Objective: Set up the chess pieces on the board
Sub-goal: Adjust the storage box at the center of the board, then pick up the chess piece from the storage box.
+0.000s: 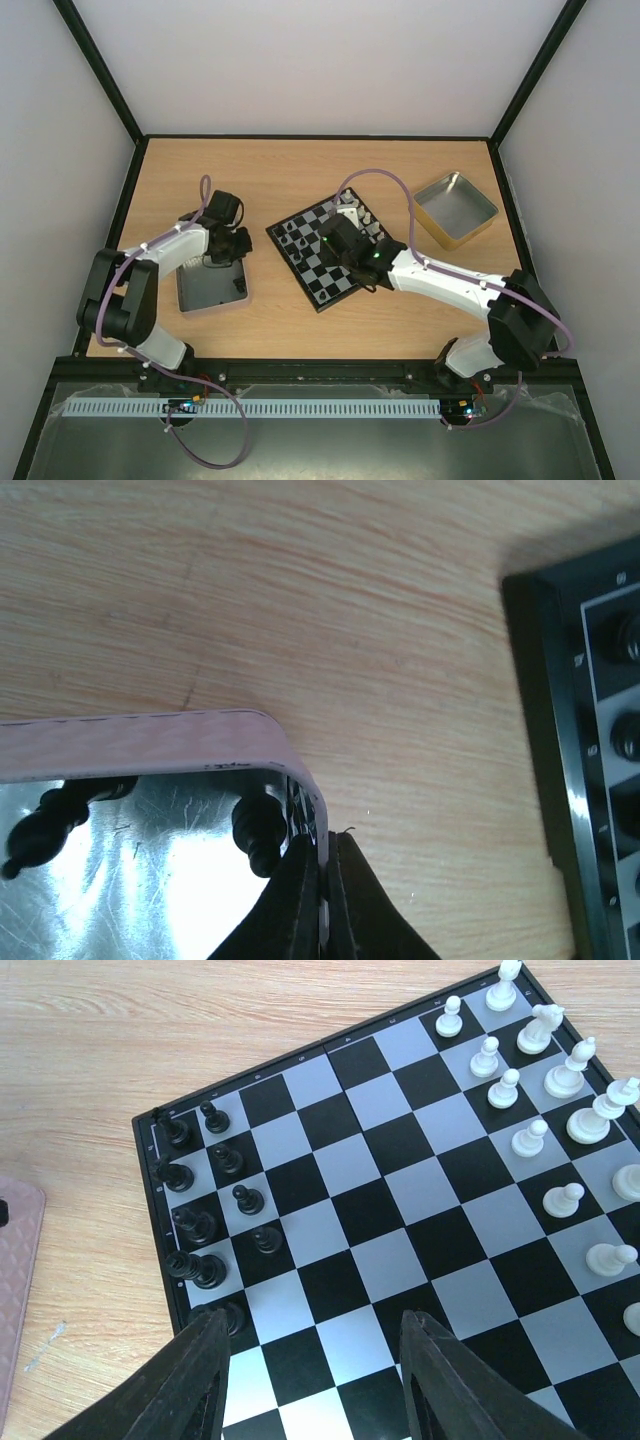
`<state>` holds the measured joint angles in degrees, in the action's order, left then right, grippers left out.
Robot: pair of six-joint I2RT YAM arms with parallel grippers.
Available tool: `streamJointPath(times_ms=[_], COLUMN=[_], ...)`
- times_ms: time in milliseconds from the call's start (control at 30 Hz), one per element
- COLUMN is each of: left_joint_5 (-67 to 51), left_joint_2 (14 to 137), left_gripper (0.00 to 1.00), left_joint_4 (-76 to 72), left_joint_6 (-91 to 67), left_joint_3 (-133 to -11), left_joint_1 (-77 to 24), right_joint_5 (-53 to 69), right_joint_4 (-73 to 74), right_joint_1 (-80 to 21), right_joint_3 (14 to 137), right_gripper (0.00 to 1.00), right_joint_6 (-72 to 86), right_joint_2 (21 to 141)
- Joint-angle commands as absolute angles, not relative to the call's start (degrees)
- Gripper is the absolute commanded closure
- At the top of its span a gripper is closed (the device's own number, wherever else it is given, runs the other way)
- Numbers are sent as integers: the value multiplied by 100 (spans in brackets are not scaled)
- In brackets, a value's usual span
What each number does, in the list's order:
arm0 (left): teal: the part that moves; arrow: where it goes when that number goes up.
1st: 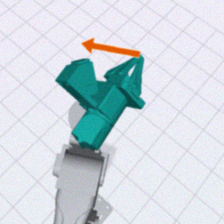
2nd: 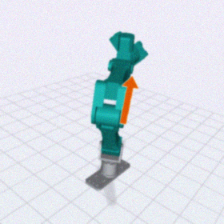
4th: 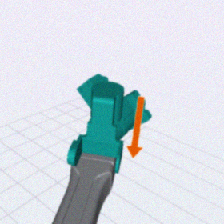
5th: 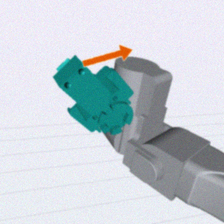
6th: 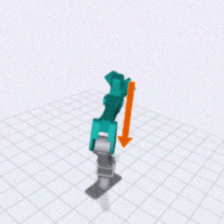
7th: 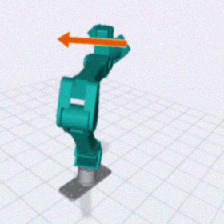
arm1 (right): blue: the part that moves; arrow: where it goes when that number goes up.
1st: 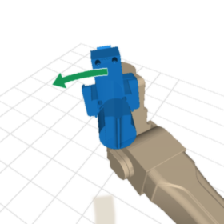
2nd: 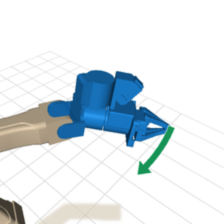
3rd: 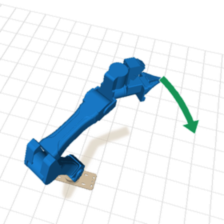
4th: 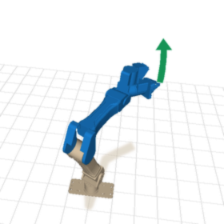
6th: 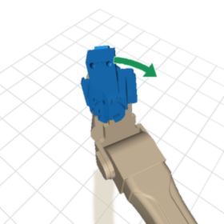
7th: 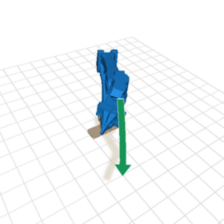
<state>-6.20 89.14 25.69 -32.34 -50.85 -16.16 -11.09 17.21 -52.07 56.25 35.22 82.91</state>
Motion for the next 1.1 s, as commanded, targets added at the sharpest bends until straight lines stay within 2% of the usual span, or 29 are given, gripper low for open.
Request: streamJointPath(times_ms=[0,67,267,467,567,767,1067], left_joint_5=[-489,-466,-255,299,681,902,956], left_joint_2=[9114,9146,8943,8220,8076,8302,8820], left_gripper=[97,94,67,54,55,66,64], left_joint_4=[2271,2206,2267,2353,2295,2130,1926], left_joint_6=[-3796,-3857,-3825,-3892,-4052,-4158,-3890], left_joint_3=[-5264,-5332,-5405,-5133,-4896,-4687,-4809], left_joint_1=[-1625,-1612,-1616,-1545,-1436,-1363,-1343], right_joint_5=[-1324,-1325,-1277,-1242,-1207,-1199,-1187], right_joint_4=[1639,1634,1637,1592,1566,1560,1556], right_joint_1=[-5177,-5178,-5183,-5179,-5177,-5178,-5181], right_joint_3=[5526,5503,5520,5498,5473,5446,5382], right_gripper=[54,54,54,54,54,55,55], right_joint_6=[3606,3609,3762,3791,3807,3808,3832], right_joint_2=[8082,8070,8038,8041,8072,8073,8007])
